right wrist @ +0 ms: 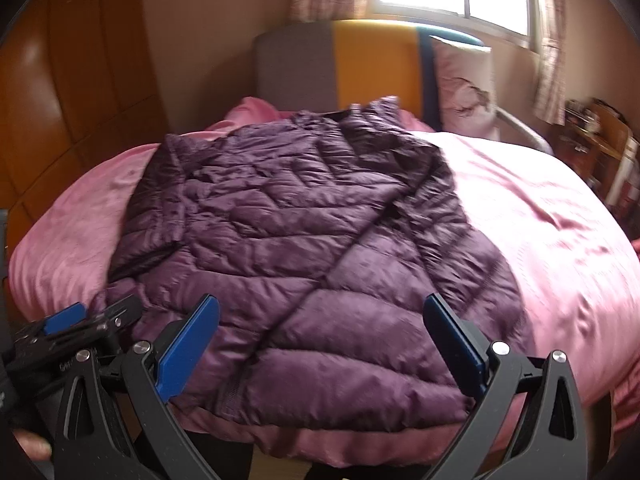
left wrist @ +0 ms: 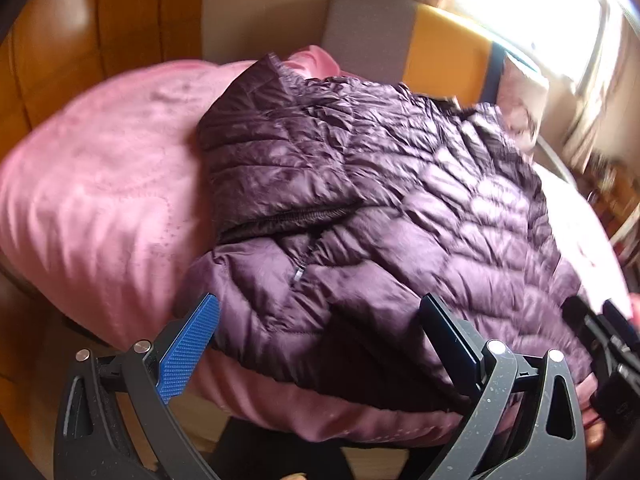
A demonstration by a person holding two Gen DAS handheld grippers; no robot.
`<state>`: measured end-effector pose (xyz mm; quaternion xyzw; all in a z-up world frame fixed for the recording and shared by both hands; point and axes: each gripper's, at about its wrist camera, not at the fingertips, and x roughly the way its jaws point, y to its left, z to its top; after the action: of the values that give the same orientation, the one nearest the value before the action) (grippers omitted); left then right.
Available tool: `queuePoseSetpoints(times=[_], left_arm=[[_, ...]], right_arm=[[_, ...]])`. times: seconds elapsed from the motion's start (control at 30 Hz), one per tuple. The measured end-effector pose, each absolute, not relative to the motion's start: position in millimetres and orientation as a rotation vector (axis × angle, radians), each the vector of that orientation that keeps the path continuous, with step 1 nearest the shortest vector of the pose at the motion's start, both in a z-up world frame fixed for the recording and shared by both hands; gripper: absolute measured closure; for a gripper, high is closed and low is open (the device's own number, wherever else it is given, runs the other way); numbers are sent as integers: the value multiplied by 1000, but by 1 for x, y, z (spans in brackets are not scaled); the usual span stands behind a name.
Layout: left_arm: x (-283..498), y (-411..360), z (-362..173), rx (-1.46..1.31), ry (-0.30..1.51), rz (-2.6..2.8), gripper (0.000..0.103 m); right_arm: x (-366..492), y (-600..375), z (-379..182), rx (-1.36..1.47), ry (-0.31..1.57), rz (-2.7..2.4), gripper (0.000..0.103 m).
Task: Fold large clothes
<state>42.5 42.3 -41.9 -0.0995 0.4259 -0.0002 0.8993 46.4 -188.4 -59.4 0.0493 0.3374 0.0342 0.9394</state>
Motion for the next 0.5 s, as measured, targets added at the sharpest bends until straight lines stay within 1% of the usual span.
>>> queuePoseSetpoints(times=[0.1, 0.17, 0.27, 0.33, 0.37, 0.4, 0.43, 0.47, 0.5], left_arm=[[52, 73, -43, -281, 894, 45, 4], [55, 89, -43, -309, 884, 71, 4], [58, 113, -43, -385, 870, 82, 4], [62, 120, -44, -401, 874, 63, 5], [68, 121, -45, -392, 883, 50, 10], [73, 121, -47, -377, 894, 40, 17], [79, 121, -49, -365, 907, 31, 20], [88, 121, -52, -354, 935, 9, 24], [91, 120, -55, -348, 943, -4, 24]], right_arm=[[65, -163, -58, 33, 692, 167, 6], [81, -144, -64, -16, 717, 211, 11], [109, -119, -87, -106, 812, 254, 30], [118, -111, -102, -148, 854, 280, 57], [119, -109, -104, -173, 853, 292, 66], [117, -110, -103, -192, 849, 300, 86], [117, -112, -100, -197, 843, 303, 103], [116, -119, -95, -180, 842, 310, 103], [115, -131, -88, -153, 833, 307, 103]])
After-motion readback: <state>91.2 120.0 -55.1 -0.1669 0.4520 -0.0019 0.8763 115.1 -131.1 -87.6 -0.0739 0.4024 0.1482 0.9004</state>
